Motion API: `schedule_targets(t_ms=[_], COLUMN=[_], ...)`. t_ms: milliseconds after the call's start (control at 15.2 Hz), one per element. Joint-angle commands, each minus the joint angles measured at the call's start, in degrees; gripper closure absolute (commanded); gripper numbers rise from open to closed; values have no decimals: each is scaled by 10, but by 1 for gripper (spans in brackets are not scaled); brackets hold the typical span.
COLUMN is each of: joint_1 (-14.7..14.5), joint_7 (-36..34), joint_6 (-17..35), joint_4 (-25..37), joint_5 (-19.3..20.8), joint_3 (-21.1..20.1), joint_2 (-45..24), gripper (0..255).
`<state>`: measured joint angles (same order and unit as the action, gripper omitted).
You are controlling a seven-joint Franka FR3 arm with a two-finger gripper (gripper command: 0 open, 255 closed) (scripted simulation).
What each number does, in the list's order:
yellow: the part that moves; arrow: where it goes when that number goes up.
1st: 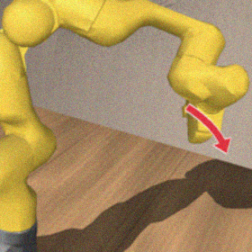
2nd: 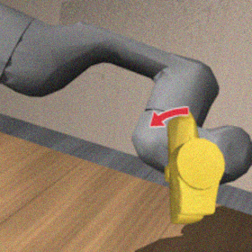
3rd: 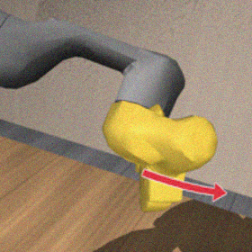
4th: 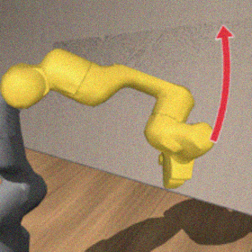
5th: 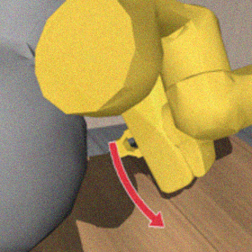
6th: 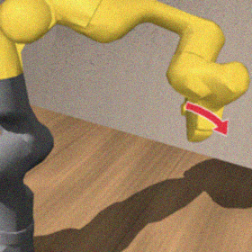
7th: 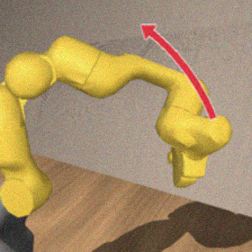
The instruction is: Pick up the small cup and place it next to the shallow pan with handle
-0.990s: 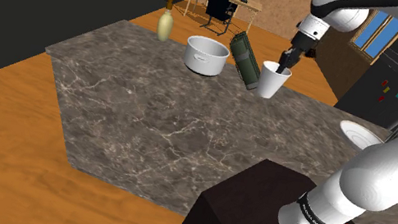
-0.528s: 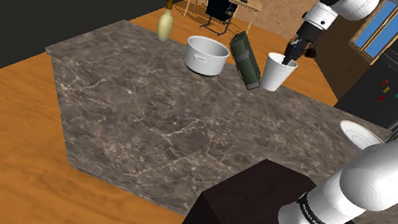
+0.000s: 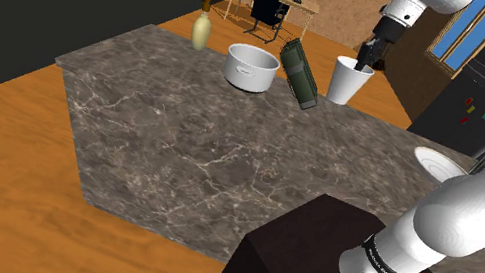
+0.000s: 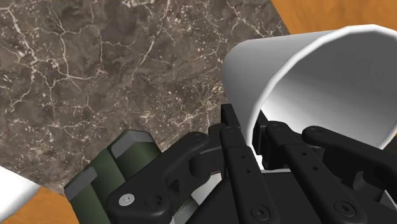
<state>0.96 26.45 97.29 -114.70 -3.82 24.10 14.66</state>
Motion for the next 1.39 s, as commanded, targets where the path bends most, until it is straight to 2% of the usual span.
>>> schedule_targets(t_ms=[0,660,1320], joint_1=[10,72,124], joint_7=[15,110,231], joint_6=[-7,-42,-80], joint_4=[-15,-68,-56], joint_5=[12,83,150], joint_3=[9,73,161], joint_2=[22,111,145], gripper=[255,255,255])
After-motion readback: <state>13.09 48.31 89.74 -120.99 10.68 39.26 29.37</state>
